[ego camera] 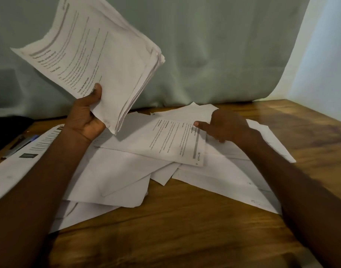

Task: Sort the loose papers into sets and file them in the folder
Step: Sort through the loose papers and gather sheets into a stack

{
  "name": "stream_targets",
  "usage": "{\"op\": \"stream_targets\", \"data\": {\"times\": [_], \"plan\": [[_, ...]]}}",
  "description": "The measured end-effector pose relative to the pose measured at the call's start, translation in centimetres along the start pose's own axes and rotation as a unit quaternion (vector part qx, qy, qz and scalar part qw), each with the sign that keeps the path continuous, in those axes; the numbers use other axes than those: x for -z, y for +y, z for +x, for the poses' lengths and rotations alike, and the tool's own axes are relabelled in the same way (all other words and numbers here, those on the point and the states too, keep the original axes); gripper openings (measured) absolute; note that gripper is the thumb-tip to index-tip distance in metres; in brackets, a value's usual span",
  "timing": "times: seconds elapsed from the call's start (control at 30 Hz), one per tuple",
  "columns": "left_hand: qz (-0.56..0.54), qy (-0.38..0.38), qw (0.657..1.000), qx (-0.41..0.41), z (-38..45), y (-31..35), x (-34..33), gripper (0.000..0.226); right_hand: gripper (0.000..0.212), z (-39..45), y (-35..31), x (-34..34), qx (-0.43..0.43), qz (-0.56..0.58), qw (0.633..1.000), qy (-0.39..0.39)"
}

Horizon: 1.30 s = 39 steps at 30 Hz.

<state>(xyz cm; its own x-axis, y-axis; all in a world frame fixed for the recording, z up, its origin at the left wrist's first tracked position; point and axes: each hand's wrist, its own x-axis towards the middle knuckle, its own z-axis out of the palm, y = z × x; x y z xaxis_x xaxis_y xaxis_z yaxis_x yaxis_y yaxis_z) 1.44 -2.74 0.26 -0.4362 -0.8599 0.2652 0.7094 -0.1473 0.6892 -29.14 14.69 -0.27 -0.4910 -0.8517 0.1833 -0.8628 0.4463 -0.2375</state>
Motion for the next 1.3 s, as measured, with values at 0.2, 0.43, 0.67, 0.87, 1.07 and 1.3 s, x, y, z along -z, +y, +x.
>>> {"op": "stream_targets", "data": {"times": [0.2,0.43,0.67,0.87,1.07,1.3], "plan": [[0.033,-0.011,0.999,0.005,0.0,-1.4,-0.5,0.046,0.066,-1.8,-1.6,-0.4,-0.011,0.046,0.995,-0.087],[0.051,-0.027,0.998,0.012,-0.5,-2.8,-1.3,0.037,0.033,-1.1,-2.6,-1.5,-0.021,0.132,0.99,-0.054],[0.059,-0.022,0.998,0.024,-1.2,-3.3,-3.1,0.032,0.015,0.0,-1.5,-0.3,-0.024,0.218,0.964,0.148],[0.112,-0.076,0.991,0.006,-0.7,-3.5,-3.6,0.046,0.013,-0.2,-2.0,-1.3,-0.025,0.429,0.903,0.027],[0.148,-0.079,0.986,0.022,-0.5,-3.9,-4.6,0.062,0.023,-1.2,-3.8,-3.5,0.061,0.4,0.912,-0.067],[0.166,-0.031,0.985,0.041,-0.4,-4.1,-4.2,0.068,0.023,-1.8,-4.9,-1.6,0.01,0.545,0.837,-0.04]]}}
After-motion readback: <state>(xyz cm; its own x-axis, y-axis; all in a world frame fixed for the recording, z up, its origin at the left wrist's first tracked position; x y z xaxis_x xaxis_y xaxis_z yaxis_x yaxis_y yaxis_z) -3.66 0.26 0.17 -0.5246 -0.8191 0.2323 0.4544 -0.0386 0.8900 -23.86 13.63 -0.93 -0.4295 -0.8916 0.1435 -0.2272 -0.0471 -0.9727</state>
